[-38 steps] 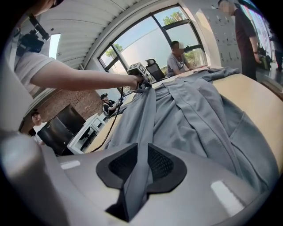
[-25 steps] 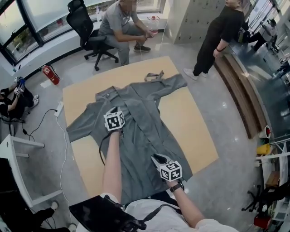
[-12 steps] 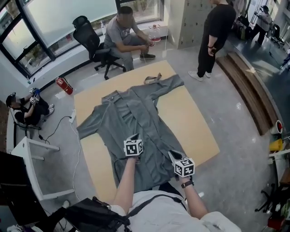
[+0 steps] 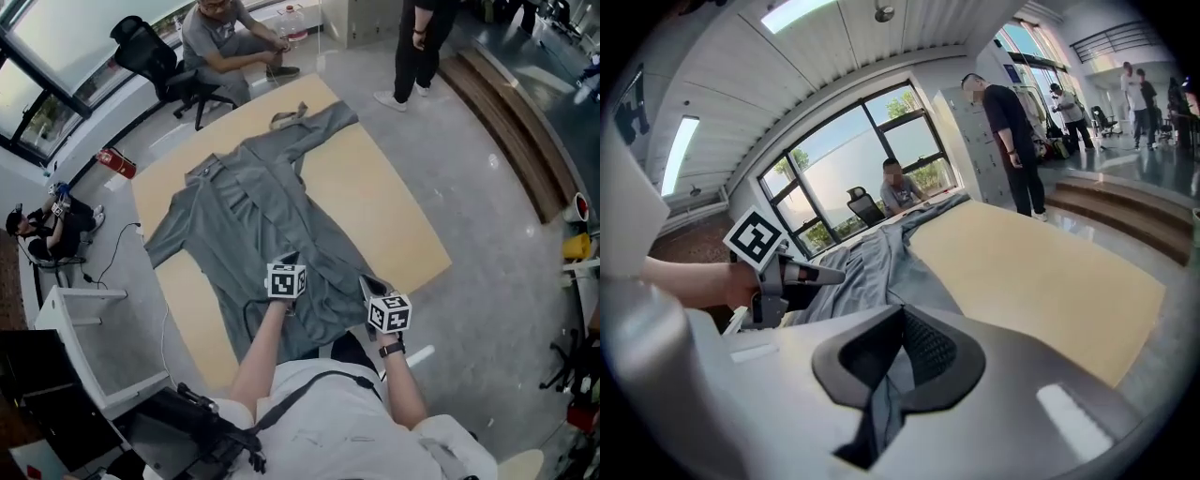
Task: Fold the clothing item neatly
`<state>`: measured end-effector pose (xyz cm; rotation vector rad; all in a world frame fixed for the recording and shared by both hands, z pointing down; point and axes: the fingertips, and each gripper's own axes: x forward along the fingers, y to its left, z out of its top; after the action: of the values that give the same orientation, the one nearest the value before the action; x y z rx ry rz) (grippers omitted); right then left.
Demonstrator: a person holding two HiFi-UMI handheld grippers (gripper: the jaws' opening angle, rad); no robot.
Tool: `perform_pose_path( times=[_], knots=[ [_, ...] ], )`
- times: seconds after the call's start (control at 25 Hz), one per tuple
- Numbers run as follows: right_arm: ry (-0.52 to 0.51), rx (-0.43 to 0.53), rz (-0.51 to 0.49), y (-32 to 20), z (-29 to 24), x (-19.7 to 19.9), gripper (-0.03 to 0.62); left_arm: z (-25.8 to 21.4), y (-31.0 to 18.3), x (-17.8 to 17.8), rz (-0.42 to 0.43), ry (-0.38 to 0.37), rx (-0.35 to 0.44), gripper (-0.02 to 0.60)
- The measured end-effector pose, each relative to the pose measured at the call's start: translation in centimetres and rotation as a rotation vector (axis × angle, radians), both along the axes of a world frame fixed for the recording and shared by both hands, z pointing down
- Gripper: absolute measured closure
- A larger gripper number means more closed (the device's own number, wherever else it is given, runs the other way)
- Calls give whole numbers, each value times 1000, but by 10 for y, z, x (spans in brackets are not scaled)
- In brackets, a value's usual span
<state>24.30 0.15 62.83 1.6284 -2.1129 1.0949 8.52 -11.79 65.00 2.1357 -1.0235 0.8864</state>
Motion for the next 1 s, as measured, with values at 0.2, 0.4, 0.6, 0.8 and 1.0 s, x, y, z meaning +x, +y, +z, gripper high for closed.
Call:
perform_pose_path(
  times=[0.2,0.4,0.6,0.8,1.0],
  knots=[
    [28,-51,35,24,18,17,594,16,-32,-5,-78,-48,-7,580],
    [47,-109,61,58,37,30,586,32,-95,-52,-228,-48,10,564],
    [75,-134,28,70,52,31,579,29,-170,-90,-275,-83,44,541],
    [178,-91,-56,65,48,20,548,46,-222,-113,-293,-69,21,458],
    [225,-89,-122,49,50,9,496,67,-262,-131,-330,-34,-27,432]
  ],
)
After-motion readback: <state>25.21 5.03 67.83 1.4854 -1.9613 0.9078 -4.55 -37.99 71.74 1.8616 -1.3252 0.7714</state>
